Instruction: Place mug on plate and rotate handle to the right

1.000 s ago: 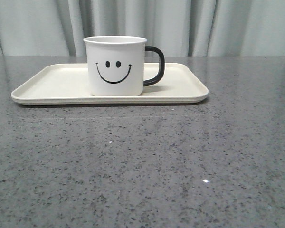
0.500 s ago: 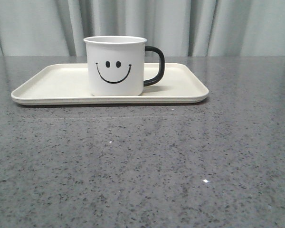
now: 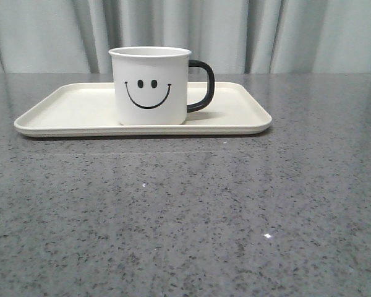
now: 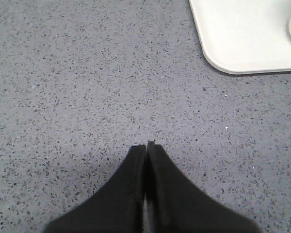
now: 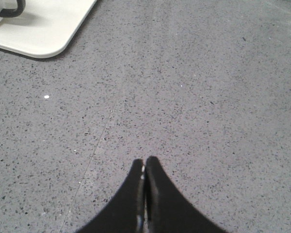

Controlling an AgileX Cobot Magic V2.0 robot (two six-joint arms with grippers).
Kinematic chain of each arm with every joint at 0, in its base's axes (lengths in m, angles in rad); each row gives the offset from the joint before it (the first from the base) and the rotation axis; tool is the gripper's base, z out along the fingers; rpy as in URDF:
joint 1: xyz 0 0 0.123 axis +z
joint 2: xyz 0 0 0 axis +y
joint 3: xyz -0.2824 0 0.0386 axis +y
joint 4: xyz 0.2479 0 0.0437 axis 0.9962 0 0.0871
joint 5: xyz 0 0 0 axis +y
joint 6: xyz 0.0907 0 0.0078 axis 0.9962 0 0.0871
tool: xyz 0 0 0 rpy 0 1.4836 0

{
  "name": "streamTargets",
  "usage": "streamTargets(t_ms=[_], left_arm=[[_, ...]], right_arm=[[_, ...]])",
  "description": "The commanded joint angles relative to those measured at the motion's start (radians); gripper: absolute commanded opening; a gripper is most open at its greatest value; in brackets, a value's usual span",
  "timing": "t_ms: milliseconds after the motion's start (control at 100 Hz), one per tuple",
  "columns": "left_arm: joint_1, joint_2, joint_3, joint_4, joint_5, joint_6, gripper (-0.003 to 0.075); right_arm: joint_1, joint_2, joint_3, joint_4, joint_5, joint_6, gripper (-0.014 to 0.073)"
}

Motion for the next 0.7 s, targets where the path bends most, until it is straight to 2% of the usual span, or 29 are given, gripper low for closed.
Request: streamTargets(t_ms=[0,460,560,690], left_arm=[[0.002,0.0,-0.028,0.004,-0.066,-0.008,-0.002],[0.002,-0.022,-0.016,0.011,-0.078,-0.008,-0.002],[0.002,-0.063,0.009,0.011,-0.178,0.003,-0.002],[0.002,-0.144,0.106,0.011,-0.45,0.055,-0.002]], right_arm=[[-0.006,0.002,-0.024,-0.03,-0.067,0.003,-0.0066],[-0.006,0.002,-0.024,-0.03,-0.067,0.003,-0.0066],[-0.006,0.002,-0.024,-0.03,-0.067,0.003,-0.0066],[-0.006,0.002,-0.024,-0.03,-0.067,0.003,-0.0066]])
